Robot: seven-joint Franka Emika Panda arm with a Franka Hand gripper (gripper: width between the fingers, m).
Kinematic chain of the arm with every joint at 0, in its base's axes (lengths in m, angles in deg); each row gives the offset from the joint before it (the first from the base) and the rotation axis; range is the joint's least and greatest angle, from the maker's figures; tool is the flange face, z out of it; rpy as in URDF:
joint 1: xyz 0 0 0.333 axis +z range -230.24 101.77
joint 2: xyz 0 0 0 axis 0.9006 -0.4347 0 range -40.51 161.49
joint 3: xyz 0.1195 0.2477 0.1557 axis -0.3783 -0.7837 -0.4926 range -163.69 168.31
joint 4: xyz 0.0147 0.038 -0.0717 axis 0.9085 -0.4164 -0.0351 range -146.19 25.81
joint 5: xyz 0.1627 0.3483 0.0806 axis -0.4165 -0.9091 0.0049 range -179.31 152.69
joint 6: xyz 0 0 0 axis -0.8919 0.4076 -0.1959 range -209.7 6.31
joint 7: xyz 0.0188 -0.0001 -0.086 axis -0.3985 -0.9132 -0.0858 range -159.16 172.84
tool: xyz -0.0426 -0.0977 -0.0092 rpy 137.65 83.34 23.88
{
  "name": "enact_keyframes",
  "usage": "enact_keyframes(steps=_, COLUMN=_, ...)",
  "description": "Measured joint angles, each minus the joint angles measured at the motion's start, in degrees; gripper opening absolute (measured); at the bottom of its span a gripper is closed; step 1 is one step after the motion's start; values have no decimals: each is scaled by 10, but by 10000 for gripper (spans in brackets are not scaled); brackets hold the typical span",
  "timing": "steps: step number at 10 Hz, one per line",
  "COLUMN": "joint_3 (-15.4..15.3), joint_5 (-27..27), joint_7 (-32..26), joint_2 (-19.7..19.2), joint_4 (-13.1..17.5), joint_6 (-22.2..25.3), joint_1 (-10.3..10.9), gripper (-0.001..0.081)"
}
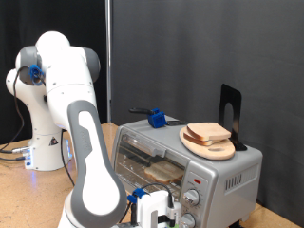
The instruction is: Make a piece of toast with the oven
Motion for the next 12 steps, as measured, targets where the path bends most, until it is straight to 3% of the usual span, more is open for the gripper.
enact_keyframes(steps=1, joint_3=0, joint_5=0, joint_7=0, joint_2=1, joint_4=-2, joint_6=0, joint_1=0, gripper=3)
enact_keyframes(steps=2, joint_3=1, joint_5=1, joint_7=0, joint_2=1, joint_4=-5, joint_6=0, joint_1=0, gripper=103)
enact_keyframes(steps=3, joint_3=2, joint_5=3, joint_7=0, joint_2=2, joint_4=-6, joint_6=0, joint_1=0, gripper=103)
enact_keyframes(steps=4, joint_3=2, joint_5=3, joint_7=0, joint_2=2, joint_4=-7, joint_6=0, joint_1=0, gripper=336)
enact_keyframes(steps=5, joint_3=2, joint_5=3, joint_7=0, joint_2=3, joint_4=-9, joint_6=0, joint_1=0, gripper=336)
enact_keyframes(steps=7, joint_3=2, joint_5=4, joint_7=0, joint_2=6, joint_4=-13, joint_6=0, joint_1=3, gripper=611)
enact_keyframes(steps=8, joint_3=2, joint_5=6, joint_7=5, joint_2=7, joint_4=-13, joint_6=0, joint_1=4, gripper=611)
enact_keyframes(steps=9, joint_3=2, joint_5=11, joint_7=12, joint_2=8, joint_4=-13, joint_6=0, joint_1=6, gripper=756)
enact_keyframes(steps=12, joint_3=2, joint_5=26, joint_7=37, joint_2=10, joint_4=-13, joint_6=-5, joint_1=12, gripper=806)
